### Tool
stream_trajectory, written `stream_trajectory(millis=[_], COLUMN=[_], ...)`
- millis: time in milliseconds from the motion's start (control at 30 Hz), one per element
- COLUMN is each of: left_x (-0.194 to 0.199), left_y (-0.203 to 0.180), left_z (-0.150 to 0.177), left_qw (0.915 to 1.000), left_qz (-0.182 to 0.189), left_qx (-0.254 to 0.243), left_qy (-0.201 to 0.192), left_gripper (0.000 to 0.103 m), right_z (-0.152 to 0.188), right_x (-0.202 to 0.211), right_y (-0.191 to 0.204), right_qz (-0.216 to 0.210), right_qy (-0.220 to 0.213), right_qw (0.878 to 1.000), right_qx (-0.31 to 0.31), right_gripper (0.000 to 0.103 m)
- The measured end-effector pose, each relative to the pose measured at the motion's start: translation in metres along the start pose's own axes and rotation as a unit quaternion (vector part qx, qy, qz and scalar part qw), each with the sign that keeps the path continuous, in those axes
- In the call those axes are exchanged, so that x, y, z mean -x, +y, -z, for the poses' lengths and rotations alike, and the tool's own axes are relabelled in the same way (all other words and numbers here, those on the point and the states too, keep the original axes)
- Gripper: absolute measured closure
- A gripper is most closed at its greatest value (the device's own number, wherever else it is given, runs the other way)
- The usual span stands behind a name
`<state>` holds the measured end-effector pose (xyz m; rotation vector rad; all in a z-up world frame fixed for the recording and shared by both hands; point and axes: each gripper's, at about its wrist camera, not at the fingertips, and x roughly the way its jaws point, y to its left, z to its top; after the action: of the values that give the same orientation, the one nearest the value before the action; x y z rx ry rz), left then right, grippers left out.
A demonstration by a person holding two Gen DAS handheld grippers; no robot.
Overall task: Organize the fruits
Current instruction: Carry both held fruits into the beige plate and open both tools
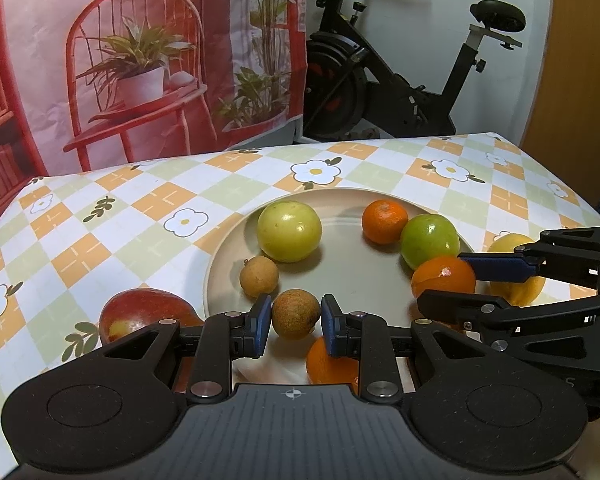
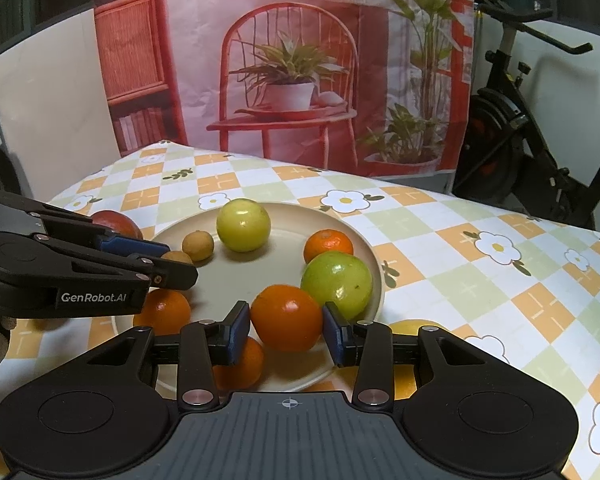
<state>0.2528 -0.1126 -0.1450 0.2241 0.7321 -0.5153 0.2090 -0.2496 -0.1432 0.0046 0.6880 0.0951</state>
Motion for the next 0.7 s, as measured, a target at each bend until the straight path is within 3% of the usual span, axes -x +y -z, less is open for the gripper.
stream_trajectory(millis=[300, 367, 467, 700], left_x=[0.003, 0.005, 0.01, 0.043], left_y=[0.0, -0.001, -0.001, 0.001], left_z=[0.001, 0.001, 0.002, 0.009], left_qw=[1.0, 1.0, 1.0, 0.9989], left_qz=[-0.003, -0.004, -0.007, -0.005], left_qx=[0.001, 0.0, 0.002, 0.016], left_qy=[0.001, 0.001, -0.004, -0.043], left_gripper=[0.074, 0.07, 0.062, 0.062], right_z=[0.002, 0.003, 0.005, 0.015], right_x=[0.005, 0.009, 0.018, 0.05], right_y=[-0.002, -0.002, -0.003, 0.006], right_qz=[0.003, 0.003, 0.002, -0.004], right_qy=[-0.005, -0.011, -0.027, -0.078], right_qw=[1.0, 1.0, 1.0, 0.996], right_qx=[-0.005, -0.007, -0.013, -0.03], right_gripper=[0.066, 0.066, 0.066, 0.066])
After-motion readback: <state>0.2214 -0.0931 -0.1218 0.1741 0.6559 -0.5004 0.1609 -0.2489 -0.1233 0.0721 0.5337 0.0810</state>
